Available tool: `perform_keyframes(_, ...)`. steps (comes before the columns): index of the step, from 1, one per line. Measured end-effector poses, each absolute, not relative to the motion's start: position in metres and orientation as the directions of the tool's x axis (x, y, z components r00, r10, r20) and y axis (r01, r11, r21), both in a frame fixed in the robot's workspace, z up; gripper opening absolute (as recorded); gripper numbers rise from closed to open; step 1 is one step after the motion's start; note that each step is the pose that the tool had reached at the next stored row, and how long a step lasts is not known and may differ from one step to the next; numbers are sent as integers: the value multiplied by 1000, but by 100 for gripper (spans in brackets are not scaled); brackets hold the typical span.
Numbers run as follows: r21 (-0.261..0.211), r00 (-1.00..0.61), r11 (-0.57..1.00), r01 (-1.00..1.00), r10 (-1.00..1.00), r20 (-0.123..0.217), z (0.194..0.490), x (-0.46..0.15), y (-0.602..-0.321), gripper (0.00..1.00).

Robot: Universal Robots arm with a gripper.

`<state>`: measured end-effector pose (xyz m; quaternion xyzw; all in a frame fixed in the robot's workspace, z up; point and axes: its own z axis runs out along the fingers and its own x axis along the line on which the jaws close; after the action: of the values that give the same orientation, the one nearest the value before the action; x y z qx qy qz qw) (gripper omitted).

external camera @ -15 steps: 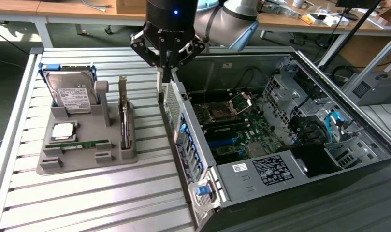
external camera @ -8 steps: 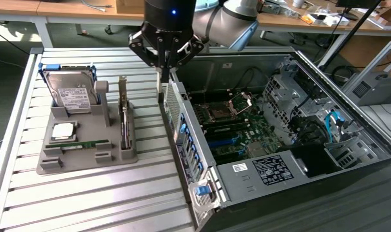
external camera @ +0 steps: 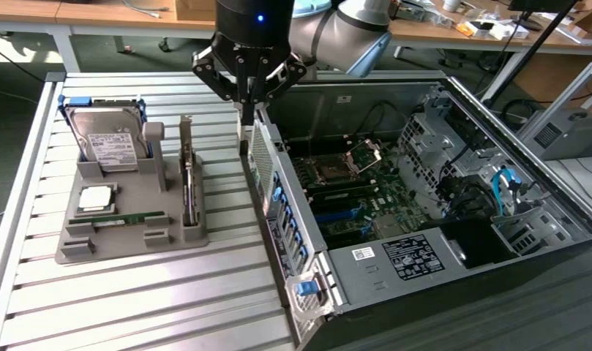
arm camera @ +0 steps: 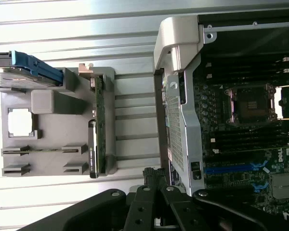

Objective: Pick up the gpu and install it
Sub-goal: 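Reach for the gpu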

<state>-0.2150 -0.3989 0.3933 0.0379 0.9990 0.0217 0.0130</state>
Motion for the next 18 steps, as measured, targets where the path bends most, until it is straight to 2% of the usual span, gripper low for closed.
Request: perform_keyframes(18,44,-997,996,75,76,-25,393,-221,-399,10)
